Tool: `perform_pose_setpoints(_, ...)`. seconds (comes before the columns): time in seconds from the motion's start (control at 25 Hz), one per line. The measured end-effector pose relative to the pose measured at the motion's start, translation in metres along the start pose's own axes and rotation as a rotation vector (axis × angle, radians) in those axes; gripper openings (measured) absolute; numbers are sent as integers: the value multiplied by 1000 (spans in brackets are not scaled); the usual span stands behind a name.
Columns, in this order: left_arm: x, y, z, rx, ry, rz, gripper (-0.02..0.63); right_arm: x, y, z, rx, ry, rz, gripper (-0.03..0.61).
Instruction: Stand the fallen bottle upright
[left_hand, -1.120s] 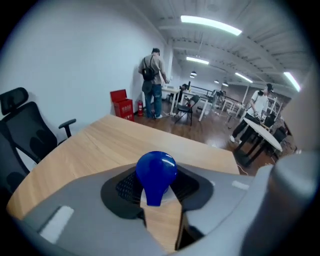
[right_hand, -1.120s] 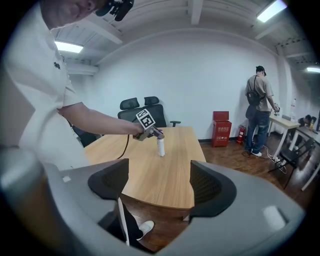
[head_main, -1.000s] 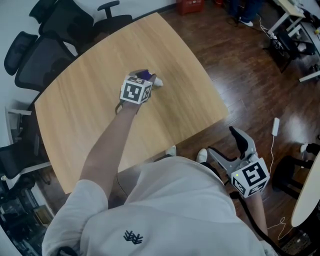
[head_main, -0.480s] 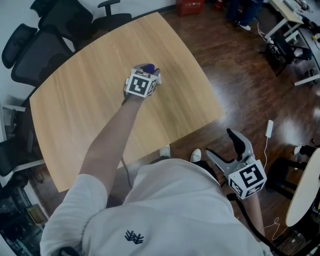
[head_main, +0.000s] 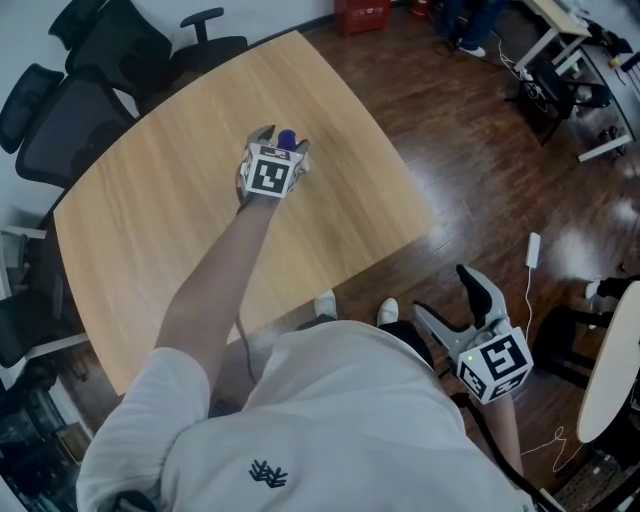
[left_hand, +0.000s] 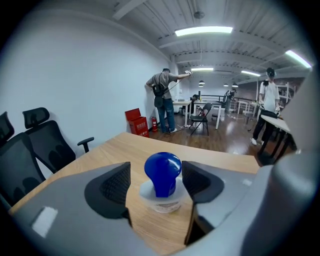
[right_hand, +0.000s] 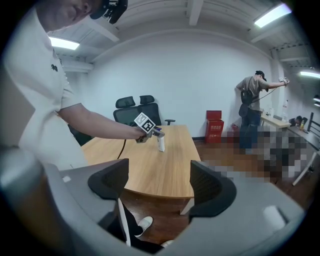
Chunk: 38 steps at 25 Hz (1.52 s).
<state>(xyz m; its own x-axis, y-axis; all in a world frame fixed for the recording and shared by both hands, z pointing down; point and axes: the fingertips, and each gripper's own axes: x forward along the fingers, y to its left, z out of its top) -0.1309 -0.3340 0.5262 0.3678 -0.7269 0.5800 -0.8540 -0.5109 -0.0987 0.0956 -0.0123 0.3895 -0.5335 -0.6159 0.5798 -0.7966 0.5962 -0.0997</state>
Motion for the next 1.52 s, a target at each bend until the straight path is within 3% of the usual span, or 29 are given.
perform_pose_setpoints(0.12, -9, -4, -10, 31, -17, 33, 341, -8, -2, -3, -3, 2, -1, 390)
perform_pose_setpoints(0.32, -62, -21, -20, 38, -71, 18, 367, -19, -7, -9, -35, 5, 17, 390)
perform_pose_setpoints(0.52, -138, -42, -30, -19, -133, 21, 362, -16, -5, -19, -104, 18, 122, 390)
perform_pose_setpoints(0.68, -211, -71, -36, -61, -191, 68, 362, -29, -7, -20, -172, -35, 202, 390)
perform_pose_setpoints(0.88, -292, -167, -35, -139, -275, 65, 364, -69, -10, -35, -254, -100, 299, 390)
perform_pose_setpoints(1.04, -329, -278, -31, -230, -348, -25, 363, -103, -13, -62, -283, -126, 391, 390)
perform_pose_setpoints(1.2, -366, -369, -36, -222, -356, -63, 362, -130, -4, -81, -299, -148, 452, 390)
perform_pose_setpoints(1.52, -409, -422, -36, -211, -350, -62, 354, -169, 9, -82, -290, -238, 493, 390)
